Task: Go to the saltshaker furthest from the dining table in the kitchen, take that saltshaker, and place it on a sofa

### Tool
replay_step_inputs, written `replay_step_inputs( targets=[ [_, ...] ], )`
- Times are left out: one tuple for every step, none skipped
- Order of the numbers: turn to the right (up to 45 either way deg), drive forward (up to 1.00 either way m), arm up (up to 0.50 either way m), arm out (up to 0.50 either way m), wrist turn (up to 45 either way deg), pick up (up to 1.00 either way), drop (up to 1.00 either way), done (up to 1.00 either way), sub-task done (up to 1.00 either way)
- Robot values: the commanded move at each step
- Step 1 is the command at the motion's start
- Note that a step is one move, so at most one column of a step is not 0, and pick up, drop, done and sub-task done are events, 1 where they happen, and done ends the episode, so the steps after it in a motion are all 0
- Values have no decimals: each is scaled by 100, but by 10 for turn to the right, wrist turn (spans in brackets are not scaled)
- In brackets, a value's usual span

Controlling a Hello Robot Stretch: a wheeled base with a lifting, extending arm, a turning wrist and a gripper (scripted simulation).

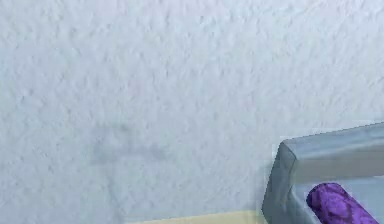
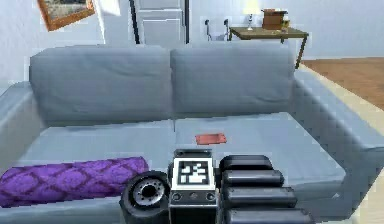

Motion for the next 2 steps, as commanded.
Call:
replay_step_inputs(
  targets=[
    [-450, 0, 0, 0, 0, 0, 0, 0, 0],
    [-450, 0, 0, 0, 0, 0, 0, 0, 0]
  ],
)
